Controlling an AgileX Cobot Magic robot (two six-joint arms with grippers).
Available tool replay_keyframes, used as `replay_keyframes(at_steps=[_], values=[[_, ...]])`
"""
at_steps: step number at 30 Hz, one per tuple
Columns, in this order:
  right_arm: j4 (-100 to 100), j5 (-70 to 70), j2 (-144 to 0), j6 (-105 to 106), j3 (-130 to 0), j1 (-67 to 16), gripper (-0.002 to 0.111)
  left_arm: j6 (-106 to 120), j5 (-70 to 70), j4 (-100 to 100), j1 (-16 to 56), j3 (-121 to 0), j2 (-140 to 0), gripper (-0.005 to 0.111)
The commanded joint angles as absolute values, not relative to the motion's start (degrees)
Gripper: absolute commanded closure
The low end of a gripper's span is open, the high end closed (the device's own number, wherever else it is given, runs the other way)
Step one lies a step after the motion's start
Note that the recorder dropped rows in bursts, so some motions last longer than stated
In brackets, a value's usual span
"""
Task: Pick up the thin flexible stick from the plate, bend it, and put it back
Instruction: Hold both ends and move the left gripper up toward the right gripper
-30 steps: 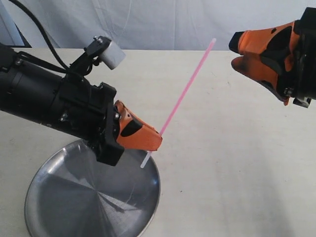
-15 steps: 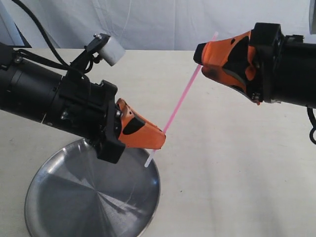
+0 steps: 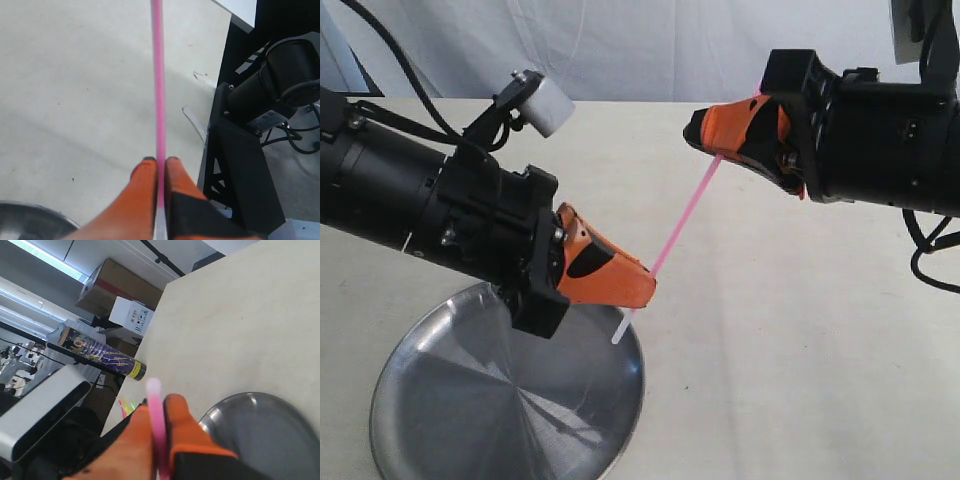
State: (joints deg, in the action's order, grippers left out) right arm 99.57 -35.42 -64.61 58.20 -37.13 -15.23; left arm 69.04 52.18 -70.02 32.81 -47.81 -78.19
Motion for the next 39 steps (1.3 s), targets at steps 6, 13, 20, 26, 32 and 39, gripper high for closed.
replay_keyframes(at_steps=[6,13,20,26,32,39], values=[[99.9,-32.4,-64.9,60.0,-37.5,-15.4,0.108,69.5,52.9,-73.2,33.2,-48.1,-77.7,0.107],[99.9,-32.3,-64.9,63.7,-37.5,-15.4,0.108,73.6,57.0,-79.5,33.2,-48.1,-77.7,0.107],[99.9,-31.4,-64.9,65.4,-37.5,-15.4,0.108,76.1,58.4,-82.0,33.2,-49.5,-77.7,0.107],[99.9,-31.3,-64.9,65.4,-37.5,-15.4,0.108,76.0,53.0,-74.0,33.2,-49.8,-77.7,0.105],[99.9,-32.4,-64.9,65.4,-37.5,-15.4,0.108,70.0,49.4,-73.5,33.2,-49.8,-78.3,0.055],[99.9,-32.9,-64.9,64.4,-37.5,-15.4,0.108,69.5,46.8,-76.8,38.4,-49.8,-82.6,0.050]])
